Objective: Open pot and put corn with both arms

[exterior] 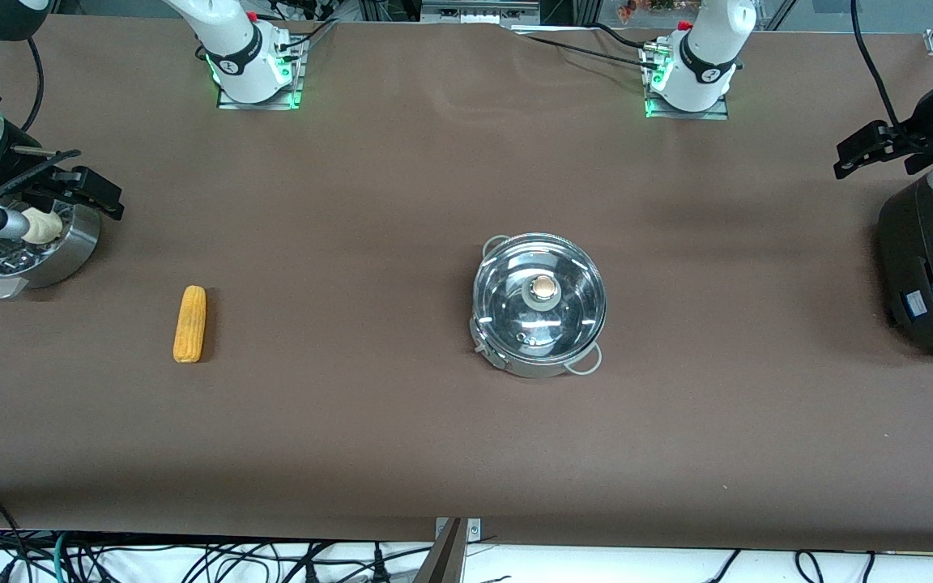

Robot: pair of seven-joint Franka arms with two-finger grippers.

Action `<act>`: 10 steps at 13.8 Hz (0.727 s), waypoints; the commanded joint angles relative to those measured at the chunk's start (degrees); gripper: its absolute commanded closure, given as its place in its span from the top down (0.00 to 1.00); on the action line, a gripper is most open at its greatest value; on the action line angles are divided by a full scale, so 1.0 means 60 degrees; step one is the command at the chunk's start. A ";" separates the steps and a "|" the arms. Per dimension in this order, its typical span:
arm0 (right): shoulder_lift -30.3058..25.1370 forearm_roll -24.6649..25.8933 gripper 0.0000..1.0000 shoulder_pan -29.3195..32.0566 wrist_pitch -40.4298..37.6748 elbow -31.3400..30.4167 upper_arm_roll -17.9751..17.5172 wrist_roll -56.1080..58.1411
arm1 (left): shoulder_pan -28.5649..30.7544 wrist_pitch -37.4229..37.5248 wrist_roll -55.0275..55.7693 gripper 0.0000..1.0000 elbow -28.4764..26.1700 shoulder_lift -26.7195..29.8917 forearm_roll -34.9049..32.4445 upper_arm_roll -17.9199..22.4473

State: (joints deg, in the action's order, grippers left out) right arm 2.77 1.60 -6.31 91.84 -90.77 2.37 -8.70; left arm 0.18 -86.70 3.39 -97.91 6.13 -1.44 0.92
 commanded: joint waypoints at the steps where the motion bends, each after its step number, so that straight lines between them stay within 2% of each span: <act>1: 0.0124 -0.0223 1.00 -0.0003 -0.0161 0.0275 0.0001 0.0045 | 0.0087 0.0342 -0.0097 1.00 0.0555 -0.0274 0.0182 -0.0007; 10: 0.0138 -0.0252 1.00 0.0041 -0.0088 0.0275 0.0016 0.0103 | 0.0073 0.0372 -0.0096 1.00 0.0747 -0.0333 0.0167 -0.0022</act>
State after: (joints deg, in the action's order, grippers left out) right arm 2.77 0.91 -6.28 91.87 -90.77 2.39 -8.70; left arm 0.19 -86.06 3.40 -95.73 5.37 -1.44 0.94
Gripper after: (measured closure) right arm 0.000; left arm 0.000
